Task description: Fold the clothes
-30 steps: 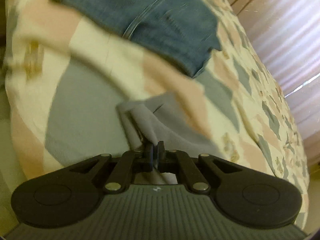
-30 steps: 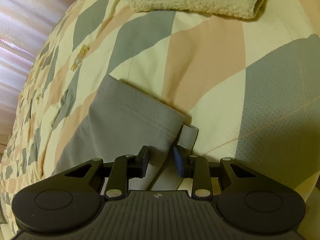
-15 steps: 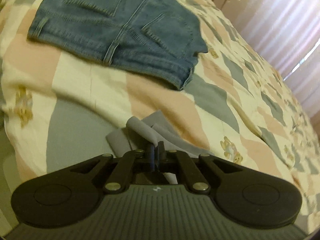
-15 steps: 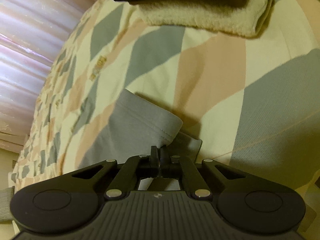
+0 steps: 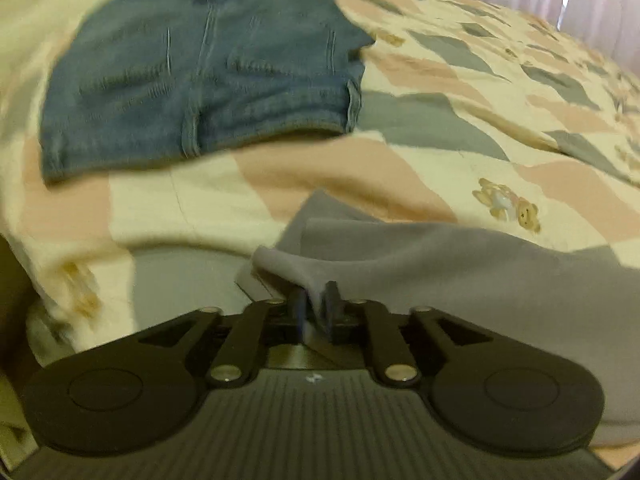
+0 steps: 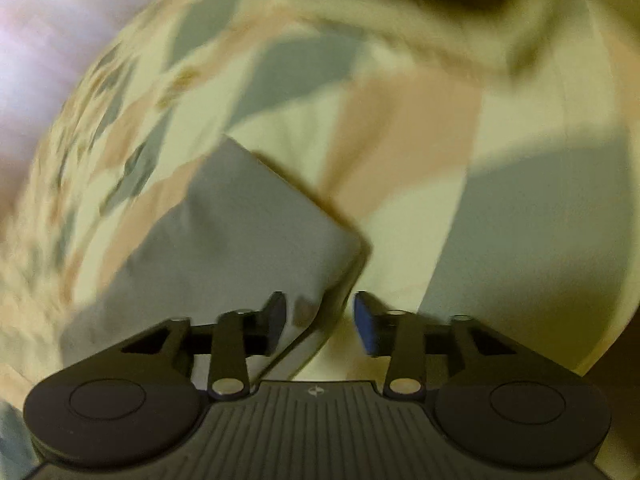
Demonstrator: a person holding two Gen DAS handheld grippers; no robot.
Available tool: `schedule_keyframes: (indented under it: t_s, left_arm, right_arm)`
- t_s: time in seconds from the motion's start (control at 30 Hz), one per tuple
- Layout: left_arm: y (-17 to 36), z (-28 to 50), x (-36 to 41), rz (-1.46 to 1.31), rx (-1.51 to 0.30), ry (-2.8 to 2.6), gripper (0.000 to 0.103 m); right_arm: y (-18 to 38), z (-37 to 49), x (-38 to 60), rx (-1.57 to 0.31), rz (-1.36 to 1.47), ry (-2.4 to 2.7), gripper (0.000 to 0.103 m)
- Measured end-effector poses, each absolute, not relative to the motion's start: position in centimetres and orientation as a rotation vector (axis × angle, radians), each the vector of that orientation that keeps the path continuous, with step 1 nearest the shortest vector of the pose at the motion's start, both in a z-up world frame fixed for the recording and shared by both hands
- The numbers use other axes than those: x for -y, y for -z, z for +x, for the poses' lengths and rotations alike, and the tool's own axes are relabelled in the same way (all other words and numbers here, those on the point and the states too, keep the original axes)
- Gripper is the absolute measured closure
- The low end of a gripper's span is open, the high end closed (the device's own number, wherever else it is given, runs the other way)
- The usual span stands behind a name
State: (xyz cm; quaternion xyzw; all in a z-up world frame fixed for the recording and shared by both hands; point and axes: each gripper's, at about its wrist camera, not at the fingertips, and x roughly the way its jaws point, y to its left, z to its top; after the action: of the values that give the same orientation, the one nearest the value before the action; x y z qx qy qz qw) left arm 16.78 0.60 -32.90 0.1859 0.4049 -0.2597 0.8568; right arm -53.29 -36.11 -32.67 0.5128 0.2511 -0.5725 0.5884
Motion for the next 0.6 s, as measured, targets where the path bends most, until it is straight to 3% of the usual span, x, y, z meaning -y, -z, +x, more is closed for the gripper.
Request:
schedule_keyframes:
  t_s: [0.13, 0.23, 0.3, 0.43, 0.6]
  left_arm:
    - [30.6, 12.9, -0.4, 0.668, -0.682, 0.522, 0.085]
    - [29.0, 4.4, 1.8, 0.917, -0.465, 0.822, 0.084]
    - [28.7, -2.3, 3.6, 1.055, -0.306, 1.079, 0.084]
    - [30.5, -10.2, 5.5, 1.201, -0.092, 1.406, 0.084]
    - [32.7, -12.7, 5.3, 1.319, 0.012, 1.533, 0.087]
  right_arm:
    - [28.5, -46.2, 32.1, -0.855, 0.551, 1.185, 0.058]
    - [28.2, -39.8, 26.6, -0.95, 0.146, 0.841, 0.059]
    - [29.1, -35.8, 22.8, -0.988, -0.076, 0.611, 0.074]
    - [31.1, -31.3, 18.4, -0.986, -0.315, 0.379, 0.076]
    - [32.5, -30.1, 17.2, -1.008, -0.398, 0.296, 0.075]
